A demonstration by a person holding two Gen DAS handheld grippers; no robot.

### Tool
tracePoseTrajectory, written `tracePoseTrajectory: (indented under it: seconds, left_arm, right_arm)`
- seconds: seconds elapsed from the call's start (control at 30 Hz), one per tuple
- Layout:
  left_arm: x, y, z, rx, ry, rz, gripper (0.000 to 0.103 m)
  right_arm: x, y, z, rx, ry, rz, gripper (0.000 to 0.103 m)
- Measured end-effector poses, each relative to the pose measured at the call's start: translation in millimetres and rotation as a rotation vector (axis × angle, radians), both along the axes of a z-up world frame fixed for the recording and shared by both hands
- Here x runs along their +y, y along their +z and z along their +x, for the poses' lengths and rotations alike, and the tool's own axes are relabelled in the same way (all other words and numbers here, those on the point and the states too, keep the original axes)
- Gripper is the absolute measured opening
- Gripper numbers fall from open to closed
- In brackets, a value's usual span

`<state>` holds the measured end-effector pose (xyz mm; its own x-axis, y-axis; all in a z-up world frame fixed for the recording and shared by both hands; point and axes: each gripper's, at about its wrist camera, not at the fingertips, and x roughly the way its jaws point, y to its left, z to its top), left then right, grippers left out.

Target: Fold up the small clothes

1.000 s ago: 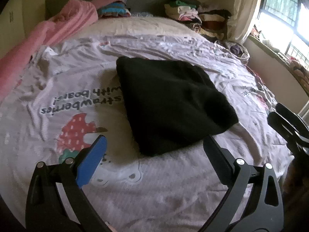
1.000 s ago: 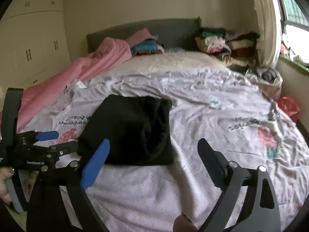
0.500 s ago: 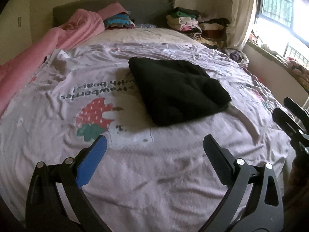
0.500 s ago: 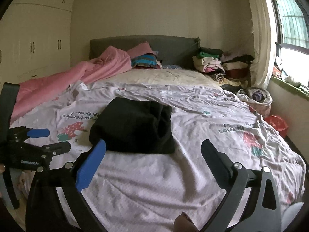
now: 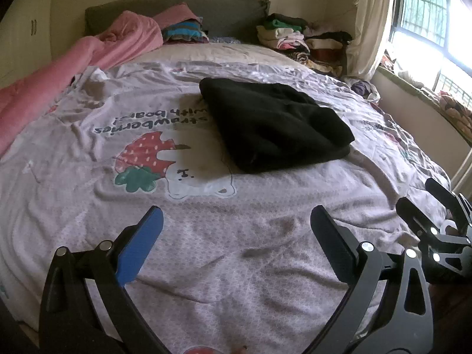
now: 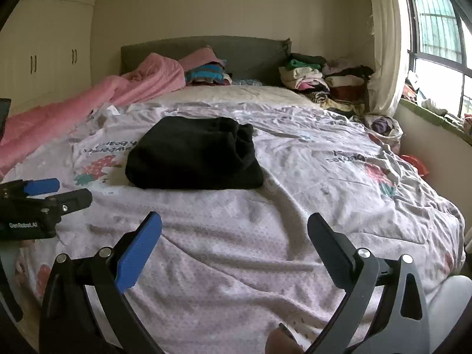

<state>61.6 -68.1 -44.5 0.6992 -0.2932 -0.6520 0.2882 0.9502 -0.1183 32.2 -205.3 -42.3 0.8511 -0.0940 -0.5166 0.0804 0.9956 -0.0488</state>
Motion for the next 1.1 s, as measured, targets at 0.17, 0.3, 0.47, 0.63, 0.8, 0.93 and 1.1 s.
tracePoseTrajectory:
  seconds: [0.17, 0.3, 0.47, 0.63, 0.8, 0.93, 1.1]
  left_arm:
    - [2.3, 0.9, 0.0, -0.003, 0.009, 0.005, 0.093]
    - [3.8, 1.6, -0.2, -0.005, 0.017, 0.009, 0.093]
    - [3.5, 1.7, -0.1, -0.001, 0.029, 0.021, 0.094]
    - [4.2, 2.3, -0.1, -0.003, 0.034, 0.023, 0.094]
    - [3.5, 2.5, 0.3, -0.003, 0.04, 0.036, 0.094]
    - [3.4, 2.3, 0.8, -0.002, 0.045, 0.043, 0.094]
    - [3.2, 2.3, 0.8, -0.002, 0.046, 0.047, 0.094]
  right_arm:
    - [-0.7, 0.9, -0.1, 0.003, -0.002, -0.002, 0.099]
    - [-1.4, 1.1, 0.2, 0.009, -0.007, 0.002, 0.099]
    - [-4.3, 2.2, -0.9, 0.009, -0.011, 0.001, 0.099]
    - [-4.7, 1.6, -1.5, 0.011, -0.009, 0.003, 0.099]
    - [-4.4, 1.0, -1.3, 0.014, -0.007, 0.001, 0.099]
    - [-3.7, 0.5, -1.7, 0.016, -0.005, 0.001, 0.099]
    - [-2.7, -0.7, -0.7, 0.015, -0.005, 0.0, 0.099]
